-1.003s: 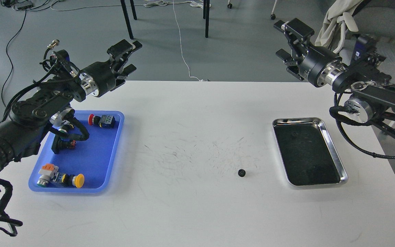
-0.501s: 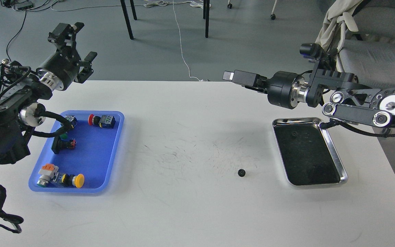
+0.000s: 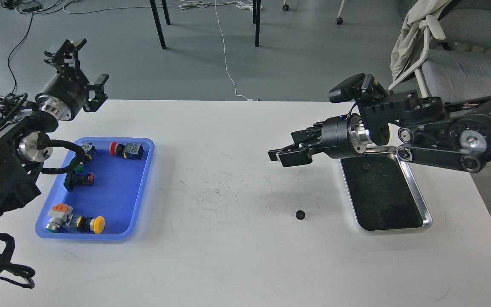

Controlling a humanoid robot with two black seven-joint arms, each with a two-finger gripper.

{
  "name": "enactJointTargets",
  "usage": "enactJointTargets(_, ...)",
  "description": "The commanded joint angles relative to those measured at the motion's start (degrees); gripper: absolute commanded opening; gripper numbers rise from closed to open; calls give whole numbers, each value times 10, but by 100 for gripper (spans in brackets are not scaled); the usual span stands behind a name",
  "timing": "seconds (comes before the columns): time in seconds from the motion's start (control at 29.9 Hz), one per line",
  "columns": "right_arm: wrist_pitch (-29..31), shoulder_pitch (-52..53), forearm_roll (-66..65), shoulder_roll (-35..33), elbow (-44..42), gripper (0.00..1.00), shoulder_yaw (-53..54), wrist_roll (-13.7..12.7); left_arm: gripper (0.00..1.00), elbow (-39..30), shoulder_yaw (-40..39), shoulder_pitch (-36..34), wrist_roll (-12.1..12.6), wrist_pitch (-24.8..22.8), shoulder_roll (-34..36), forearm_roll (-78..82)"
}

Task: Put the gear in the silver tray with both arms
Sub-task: 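Move the right gripper toward the black gear lying on the table, then lower the right gripper onto the black gear and close it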

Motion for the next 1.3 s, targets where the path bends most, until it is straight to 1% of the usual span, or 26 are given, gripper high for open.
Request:
enactJointTargets(0.0, 7, 13, -62, 10, -1, 96, -15, 20, 98, 3, -22, 4, 29, 0, -8, -9)
enactJointTargets(0.03, 7, 14, -81, 13, -1, 96, -19, 24, 98, 4, -24, 9, 32, 0, -10, -10)
enactJointTargets(0.27, 8, 42, -174, 37, -1, 96, -64, 24, 98, 7, -26, 23, 34, 11, -13, -12)
enactJointTargets(0.57, 8, 47, -198, 64, -1, 95, -95, 24, 98, 7, -36, 30, 34, 10, -18, -28)
enactJointTargets(0.84, 7, 22, -199, 109, -5, 95, -119, 24, 99, 8, -37, 30, 34, 19, -11, -28)
enactJointTargets(1.14, 7, 17, -200, 113, -7, 94, -132, 24, 98, 8, -36, 29, 33, 19, -11, -28)
enactJointTargets(1.27, 7, -7, -198, 114, -27, 94, -144, 24, 98, 7, -37, 27, 33, 17, -11, -29)
